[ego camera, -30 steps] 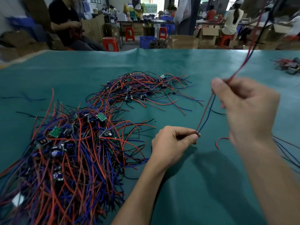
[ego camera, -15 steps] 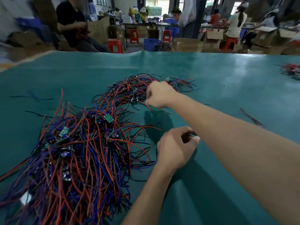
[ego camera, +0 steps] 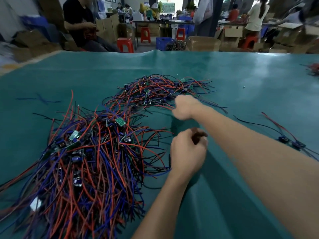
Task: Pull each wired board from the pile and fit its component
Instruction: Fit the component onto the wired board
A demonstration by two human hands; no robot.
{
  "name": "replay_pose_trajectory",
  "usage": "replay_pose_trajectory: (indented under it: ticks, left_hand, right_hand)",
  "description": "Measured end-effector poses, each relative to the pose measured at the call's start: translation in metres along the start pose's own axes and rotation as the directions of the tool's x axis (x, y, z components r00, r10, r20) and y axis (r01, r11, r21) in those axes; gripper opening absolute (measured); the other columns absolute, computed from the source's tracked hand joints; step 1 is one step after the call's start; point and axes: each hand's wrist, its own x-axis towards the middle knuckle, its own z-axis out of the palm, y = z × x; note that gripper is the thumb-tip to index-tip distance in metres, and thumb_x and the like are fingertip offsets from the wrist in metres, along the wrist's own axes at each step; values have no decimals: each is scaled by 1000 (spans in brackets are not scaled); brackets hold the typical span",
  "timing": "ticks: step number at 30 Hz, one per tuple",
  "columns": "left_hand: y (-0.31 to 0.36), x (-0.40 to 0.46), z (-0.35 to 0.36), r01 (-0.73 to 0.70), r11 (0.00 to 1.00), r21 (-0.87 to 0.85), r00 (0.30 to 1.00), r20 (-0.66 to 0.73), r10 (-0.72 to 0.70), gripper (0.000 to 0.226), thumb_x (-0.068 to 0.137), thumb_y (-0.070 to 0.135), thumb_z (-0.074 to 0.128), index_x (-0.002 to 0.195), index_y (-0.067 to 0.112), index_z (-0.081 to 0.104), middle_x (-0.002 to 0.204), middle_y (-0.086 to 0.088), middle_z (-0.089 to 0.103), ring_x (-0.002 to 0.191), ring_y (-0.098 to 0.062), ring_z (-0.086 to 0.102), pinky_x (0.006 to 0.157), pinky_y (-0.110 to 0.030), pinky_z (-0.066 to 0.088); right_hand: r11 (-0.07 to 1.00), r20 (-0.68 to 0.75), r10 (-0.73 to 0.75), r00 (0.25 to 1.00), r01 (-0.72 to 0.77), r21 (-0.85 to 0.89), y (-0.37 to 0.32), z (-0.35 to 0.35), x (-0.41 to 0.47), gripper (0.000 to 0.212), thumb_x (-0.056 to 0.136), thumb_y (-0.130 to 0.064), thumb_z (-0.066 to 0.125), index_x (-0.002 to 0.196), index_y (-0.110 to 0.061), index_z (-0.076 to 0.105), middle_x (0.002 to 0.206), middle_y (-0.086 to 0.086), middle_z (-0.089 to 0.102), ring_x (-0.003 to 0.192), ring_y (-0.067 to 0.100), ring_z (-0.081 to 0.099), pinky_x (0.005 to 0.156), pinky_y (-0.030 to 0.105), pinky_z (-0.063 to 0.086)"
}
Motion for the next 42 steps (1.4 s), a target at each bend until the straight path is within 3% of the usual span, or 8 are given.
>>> replay_pose_trajectory:
  ticks: [3,6,10,15,22,27,33,42]
  left_hand:
    - [-5,3,2,25,996,-85,988,-149,-38,15,90,19,62,102,19,71,94,3,75,88,-20,71,81,-41,59]
    - [-6,5,3,76,987,-144,979,-180,-101,24,95,28,56,113,17,66,102,-1,73,93,-25,71,83,-47,60]
    - [-2,4,2,110,981,-162,981,-142,-134,44,92,50,43,114,18,65,99,2,75,96,-20,72,84,-50,59]
    - [-7,4,3,106,986,-125,985,-125,-122,15,92,32,65,103,26,55,86,4,77,81,-13,75,84,-51,58]
    - [-6,1,6,23,999,49,999,34,-25,38,82,26,73,95,29,38,82,6,76,79,-23,73,82,-47,54]
    - [-4,-2,5,-65,973,222,990,140,34,37,77,49,74,94,33,44,89,16,77,97,-23,69,84,-44,52]
    - [-5,0,7,-12,1000,24,979,204,6,35,83,57,56,103,31,67,79,15,77,90,-21,73,87,-47,56]
    - [-9,1,6,-60,992,-110,981,177,79,40,89,57,48,82,25,71,57,1,67,52,-20,57,67,-56,56]
  right_hand:
    - [998,-37,50,998,-49,48,44,-18,-28,35,95,-24,59,65,-11,45,79,17,59,86,33,63,64,27,46]
    - [896,101,115,988,-147,418,83,-29,-82,37,94,-24,67,64,-9,54,59,7,52,57,21,52,47,24,38]
    - [718,235,-43,971,-133,683,96,-21,-156,31,94,-18,68,65,-13,58,62,2,53,54,8,53,46,23,37]
    - [687,377,-287,881,-85,722,82,1,-175,18,94,-13,68,76,-16,68,64,-4,62,57,5,56,48,18,39]
    - [523,-114,229,967,-23,852,78,21,-123,9,90,-30,74,91,-21,72,86,-2,73,75,16,65,60,30,44]
    - [328,-128,211,969,53,943,74,42,-125,4,89,-11,74,90,-14,76,78,5,72,65,9,59,50,23,40]
    - [-77,-3,172,985,16,997,84,33,-133,15,102,-12,53,104,-6,67,105,13,77,76,19,68,56,27,47]
    - [-31,-7,115,993,10,999,79,37,-134,26,103,-20,55,102,-3,75,110,17,75,85,25,67,60,31,55]
